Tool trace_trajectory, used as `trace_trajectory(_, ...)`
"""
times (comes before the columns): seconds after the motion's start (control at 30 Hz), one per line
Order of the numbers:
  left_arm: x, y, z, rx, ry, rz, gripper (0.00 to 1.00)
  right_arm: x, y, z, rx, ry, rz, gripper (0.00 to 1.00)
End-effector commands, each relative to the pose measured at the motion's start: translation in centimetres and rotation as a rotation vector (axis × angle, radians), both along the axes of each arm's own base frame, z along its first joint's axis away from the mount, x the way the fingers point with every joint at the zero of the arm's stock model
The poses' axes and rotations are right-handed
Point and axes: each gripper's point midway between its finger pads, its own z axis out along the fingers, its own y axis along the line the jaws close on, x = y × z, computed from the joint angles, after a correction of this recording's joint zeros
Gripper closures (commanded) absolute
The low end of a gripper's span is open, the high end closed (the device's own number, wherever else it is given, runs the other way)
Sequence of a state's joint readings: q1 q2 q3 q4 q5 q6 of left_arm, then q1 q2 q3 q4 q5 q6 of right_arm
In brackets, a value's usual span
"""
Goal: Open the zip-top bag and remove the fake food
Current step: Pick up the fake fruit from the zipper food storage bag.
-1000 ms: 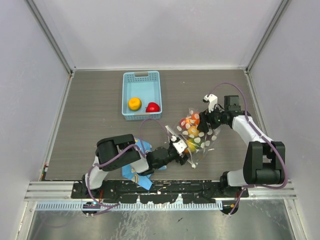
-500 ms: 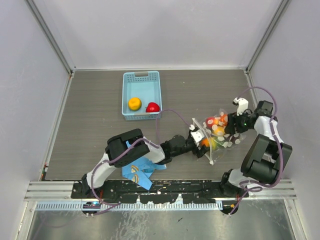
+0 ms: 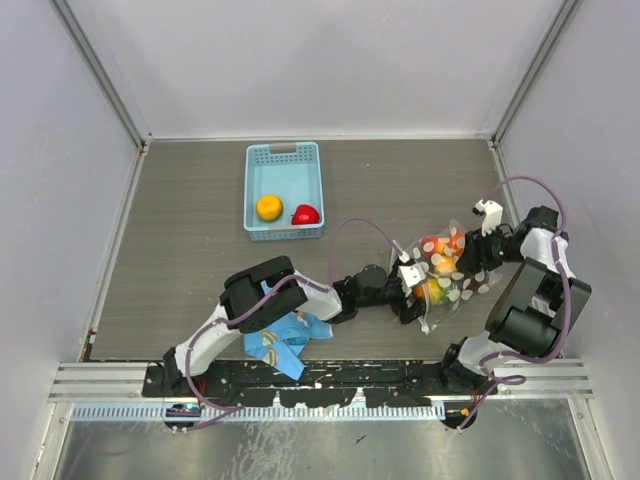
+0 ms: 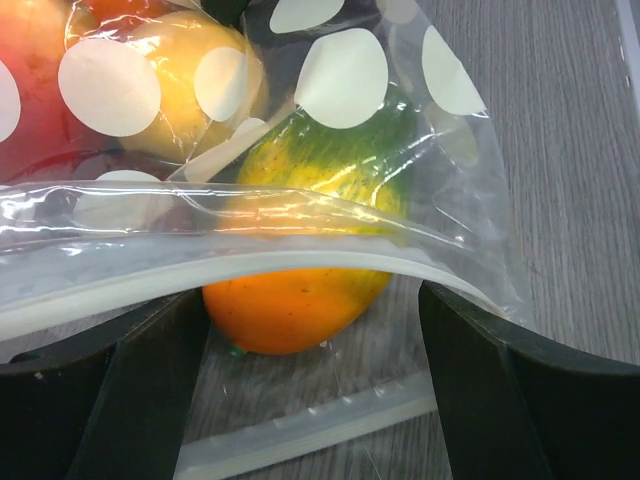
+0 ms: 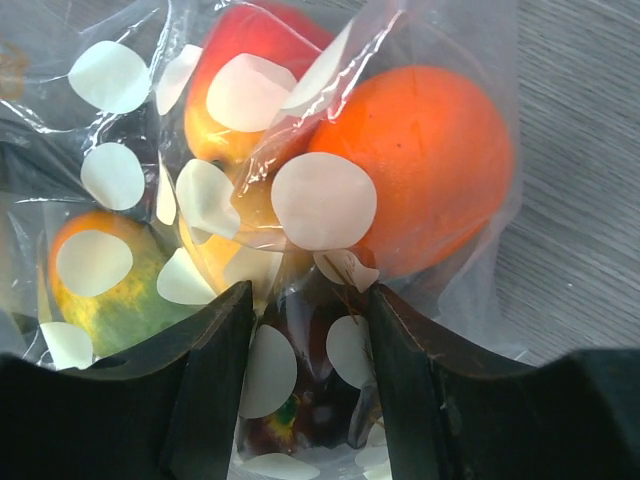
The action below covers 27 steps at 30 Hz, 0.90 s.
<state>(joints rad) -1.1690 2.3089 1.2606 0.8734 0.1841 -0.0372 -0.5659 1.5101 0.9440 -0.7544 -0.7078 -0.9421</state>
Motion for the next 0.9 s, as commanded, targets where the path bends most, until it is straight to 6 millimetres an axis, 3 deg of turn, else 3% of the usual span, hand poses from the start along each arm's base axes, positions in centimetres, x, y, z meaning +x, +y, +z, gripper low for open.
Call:
trace_trajectory(0.0,0.6,-1.2,1.1,-0.031,-0.008,-0.017,0.16,-0.3,1.3,0.6,0.047,-0.009,0.049,0.46)
trace_trajectory(0.13,1.0,-1.8,1.4,-0.054,0.003,0.0,0.13,-0.7,1.9,0.2,0.058,0.005,0.061,0.5)
trace_trajectory(0.23,1.3,-2.3,1.6,-0.066,0.009,0.016,0.04,-0.8,2.2,0.0,0.064,0.011,0.068,0.51)
trace_trajectory(0.37,1.5,-2.7,1.1,-0.054,0.015,0.015,0.06,-1.0,2.5,-0.2,0.066,0.016,0.073,0.52)
trace_trajectory(0.47,1.4,-2.9,1.2,-0.061,0.019,0.008,0.14,-1.1,2.5,-0.4,0.067,0.018,0.072,0.52)
trace_trajectory(0.67,0.9,-2.7,1.8,-0.072,0.019,-0.015,0.48,-0.9,2.3,-0.6,0.062,0.022,0.071,0.52)
trace_trajectory(0.87,0.2,-0.7,2.7,-0.068,-0.004,-0.014,0.64,-0.5,1.9,-0.6,0.054,0.022,0.059,0.52)
